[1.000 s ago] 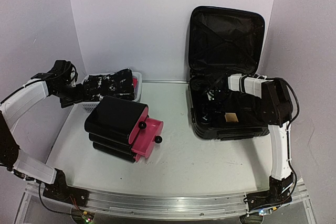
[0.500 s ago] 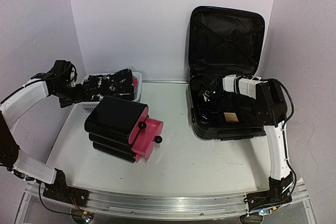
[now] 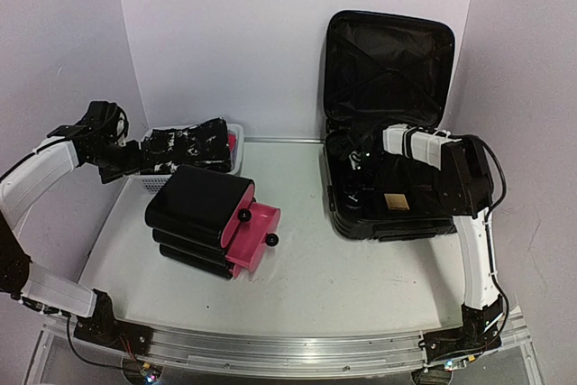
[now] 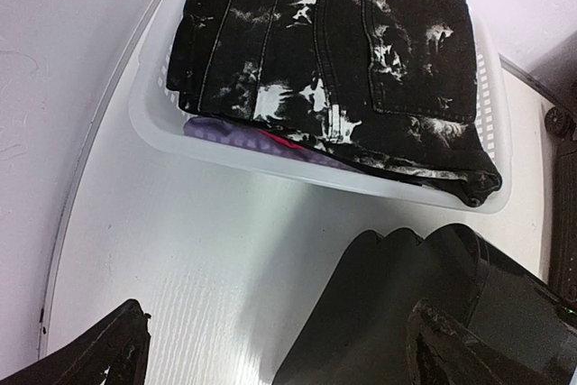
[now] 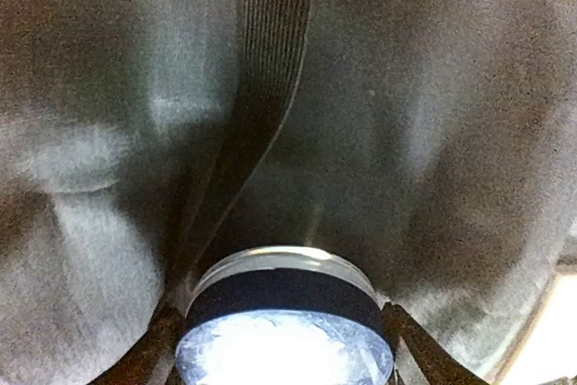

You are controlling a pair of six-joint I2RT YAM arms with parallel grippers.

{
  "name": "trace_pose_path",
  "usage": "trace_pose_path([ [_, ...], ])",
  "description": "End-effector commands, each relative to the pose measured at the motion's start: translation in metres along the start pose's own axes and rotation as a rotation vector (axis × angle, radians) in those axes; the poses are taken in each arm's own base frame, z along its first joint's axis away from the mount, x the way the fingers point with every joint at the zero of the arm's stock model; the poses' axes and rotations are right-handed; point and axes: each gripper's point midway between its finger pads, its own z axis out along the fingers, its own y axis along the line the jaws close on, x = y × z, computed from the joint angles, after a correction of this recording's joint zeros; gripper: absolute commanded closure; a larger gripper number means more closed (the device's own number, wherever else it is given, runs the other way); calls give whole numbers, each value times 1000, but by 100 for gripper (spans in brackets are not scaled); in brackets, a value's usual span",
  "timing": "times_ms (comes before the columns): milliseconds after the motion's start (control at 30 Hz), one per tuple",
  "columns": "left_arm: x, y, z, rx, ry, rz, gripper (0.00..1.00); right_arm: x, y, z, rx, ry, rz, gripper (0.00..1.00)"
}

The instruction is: Open, take out, and arrange the luggage

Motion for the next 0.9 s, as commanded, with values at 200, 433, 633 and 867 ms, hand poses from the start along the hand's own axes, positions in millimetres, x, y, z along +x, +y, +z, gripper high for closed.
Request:
trace_pose_path([
  [200,-29,-31,-24,138,-60,62,1,-4,3,-124,-24,-243,-109,55],
  [433,-14,-35,-37,220,-112,38,0,16,42,-150,-260,-302,-260,63],
  [633,-13,-66,-51,404,-133,117,1,53,145,-181,-534,-363,-516,64],
  [867,-2,-89,-40,537,-34,173,1,102,245,-178,-631,-403,-733,66],
])
